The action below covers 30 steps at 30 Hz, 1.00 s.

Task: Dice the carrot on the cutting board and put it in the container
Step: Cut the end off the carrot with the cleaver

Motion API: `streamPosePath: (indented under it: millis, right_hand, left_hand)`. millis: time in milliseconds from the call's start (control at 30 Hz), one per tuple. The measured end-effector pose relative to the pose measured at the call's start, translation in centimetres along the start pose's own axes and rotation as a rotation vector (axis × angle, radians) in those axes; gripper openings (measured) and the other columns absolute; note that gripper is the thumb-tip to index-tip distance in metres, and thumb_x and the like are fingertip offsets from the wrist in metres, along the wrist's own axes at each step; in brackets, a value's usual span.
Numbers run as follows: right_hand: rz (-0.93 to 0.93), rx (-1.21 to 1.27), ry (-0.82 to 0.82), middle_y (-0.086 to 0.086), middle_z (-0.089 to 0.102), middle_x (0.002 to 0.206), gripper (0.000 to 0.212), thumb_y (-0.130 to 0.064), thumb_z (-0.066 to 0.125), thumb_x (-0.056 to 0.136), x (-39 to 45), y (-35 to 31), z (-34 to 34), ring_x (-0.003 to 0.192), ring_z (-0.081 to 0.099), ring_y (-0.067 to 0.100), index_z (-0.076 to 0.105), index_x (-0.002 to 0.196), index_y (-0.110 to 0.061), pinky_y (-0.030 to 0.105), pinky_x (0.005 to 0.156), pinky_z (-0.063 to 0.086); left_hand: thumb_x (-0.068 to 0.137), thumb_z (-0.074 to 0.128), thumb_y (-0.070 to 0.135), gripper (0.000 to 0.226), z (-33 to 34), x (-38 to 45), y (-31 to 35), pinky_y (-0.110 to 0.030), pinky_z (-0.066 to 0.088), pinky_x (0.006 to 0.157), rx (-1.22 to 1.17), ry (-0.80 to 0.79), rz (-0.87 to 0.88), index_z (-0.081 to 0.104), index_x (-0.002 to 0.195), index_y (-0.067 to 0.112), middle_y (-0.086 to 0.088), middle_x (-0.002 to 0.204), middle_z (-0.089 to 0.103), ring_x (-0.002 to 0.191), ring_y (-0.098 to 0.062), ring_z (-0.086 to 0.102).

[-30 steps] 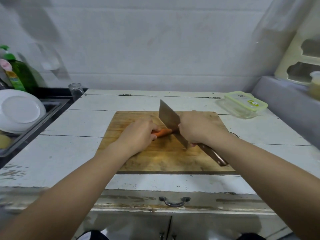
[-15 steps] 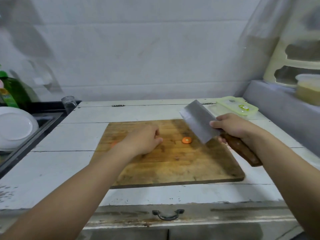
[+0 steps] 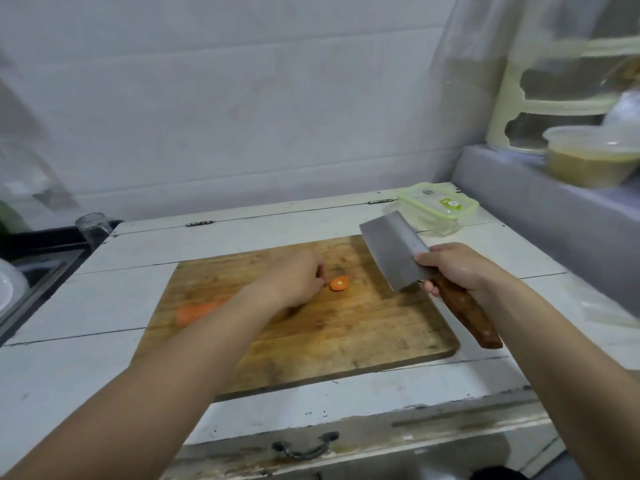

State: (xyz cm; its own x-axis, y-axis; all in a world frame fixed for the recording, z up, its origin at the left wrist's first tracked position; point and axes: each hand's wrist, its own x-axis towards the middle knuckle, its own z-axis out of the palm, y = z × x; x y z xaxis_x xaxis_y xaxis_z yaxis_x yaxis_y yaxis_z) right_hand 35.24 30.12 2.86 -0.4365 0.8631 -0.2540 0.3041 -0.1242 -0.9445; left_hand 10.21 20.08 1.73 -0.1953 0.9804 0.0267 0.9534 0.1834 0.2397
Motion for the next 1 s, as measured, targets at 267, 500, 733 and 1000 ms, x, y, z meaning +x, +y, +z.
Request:
streamPosePath:
  millis: [267, 500, 733, 1000]
  right_hand:
    - [0.000, 0.014, 0.009, 0.015, 0.055, 0.055, 0.015, -0.012, 0.054, 0.102, 0.2, 0.2, -0.1, 0.038, 0.050, 0.017, 0.058, 0.097, 0.001, 0.022, 0.038, 0.043]
    - [0.012, -0.005, 0.008, 0.013, 0.056, 0.053, 0.016, -0.015, 0.054, 0.102, 0.4, 0.1, 0.3, 0.042, 0.049, 0.018, 0.060, 0.098, 0.000, 0.024, 0.042, 0.043]
    - [-0.011, 0.018, 0.014, 0.009, 0.057, 0.057, 0.014, -0.012, 0.054, 0.102, 0.2, -0.3, 0.7, 0.042, 0.053, 0.016, 0.059, 0.100, 0.002, 0.023, 0.039, 0.044]
    - [0.015, -0.002, 0.024, 0.014, 0.058, 0.072, 0.019, -0.014, 0.055, 0.102, 0.2, -0.8, 1.5, 0.045, 0.055, 0.016, 0.060, 0.108, 0.003, 0.023, 0.042, 0.047]
  left_hand:
    - [0.098, 0.064, 0.012, 0.026, 0.4, 0.9, 0.8, -0.024, 0.041, 0.081, -0.205, 0.010, -0.010, 0.070, 0.122, 0.020, 0.003, 0.107, 0.069, 0.100, -0.016, 0.062]
    - [0.095, 0.073, 0.025, 0.052, -0.7, 2.1, 1.0, -0.019, 0.035, 0.095, -0.158, -0.240, 0.080, 0.057, 0.144, 0.029, 0.005, 0.141, 0.060, 0.126, -0.014, 0.056]
    - [0.090, 0.078, 0.033, 0.042, -1.3, 3.0, 1.1, -0.025, 0.043, 0.102, -0.092, -0.331, 0.192, 0.068, 0.131, 0.033, 0.014, 0.131, 0.066, 0.117, -0.004, 0.057]
    - [0.088, 0.076, 0.010, 0.015, 0.5, 3.1, 0.6, -0.024, 0.043, 0.079, -0.096, -0.116, 0.114, 0.077, 0.098, 0.022, 0.005, 0.108, 0.068, 0.098, -0.015, 0.060]
